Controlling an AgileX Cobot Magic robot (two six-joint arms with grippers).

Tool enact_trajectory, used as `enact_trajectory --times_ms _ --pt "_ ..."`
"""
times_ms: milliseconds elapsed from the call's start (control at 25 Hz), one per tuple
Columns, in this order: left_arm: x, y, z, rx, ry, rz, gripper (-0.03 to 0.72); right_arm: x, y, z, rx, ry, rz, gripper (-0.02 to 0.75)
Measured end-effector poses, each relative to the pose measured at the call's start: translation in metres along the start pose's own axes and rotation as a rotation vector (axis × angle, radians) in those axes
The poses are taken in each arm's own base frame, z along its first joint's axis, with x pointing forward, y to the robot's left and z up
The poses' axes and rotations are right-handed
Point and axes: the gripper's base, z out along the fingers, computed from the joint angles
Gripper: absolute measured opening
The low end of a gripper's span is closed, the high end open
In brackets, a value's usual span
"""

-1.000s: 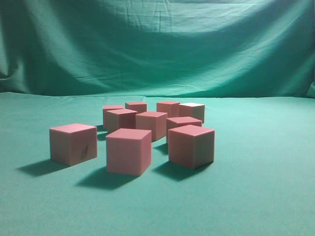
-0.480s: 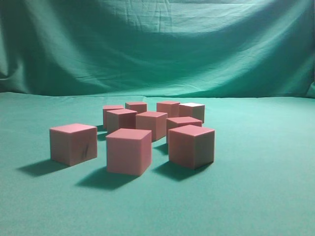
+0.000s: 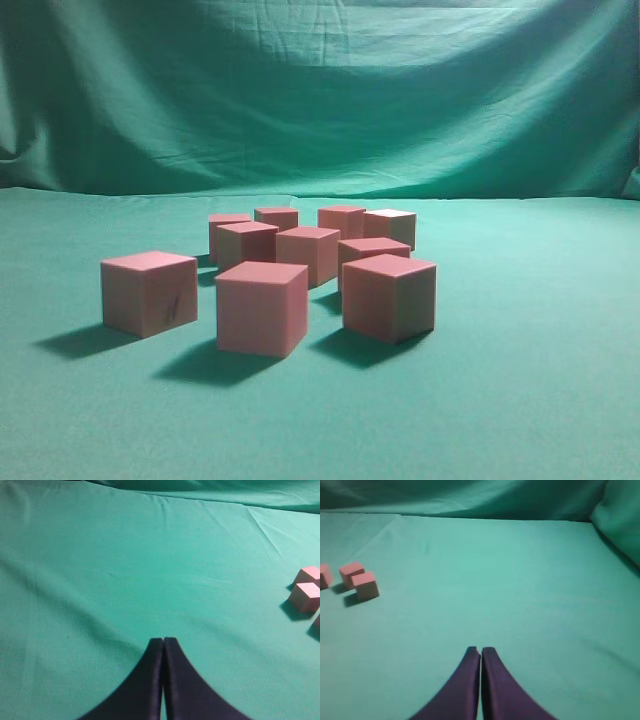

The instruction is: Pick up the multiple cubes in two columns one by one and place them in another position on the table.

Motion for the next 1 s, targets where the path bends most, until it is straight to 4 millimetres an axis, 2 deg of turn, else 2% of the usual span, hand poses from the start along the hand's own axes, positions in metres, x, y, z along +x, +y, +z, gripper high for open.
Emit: enact_trajectory --times_ms 440,1000 --pt "0.0000 0.0000 0.0000 0.000 0.000 0.000 0.000 0.0039 -0.0071 -0.0004 0.130 0.036 0.036 0.000" --pt "0.0000 0.0000 0.0000 0.000 0.000 0.000 0.000 0.0042 -0.0075 -0.0005 0.137 0.040 0.023 0.000"
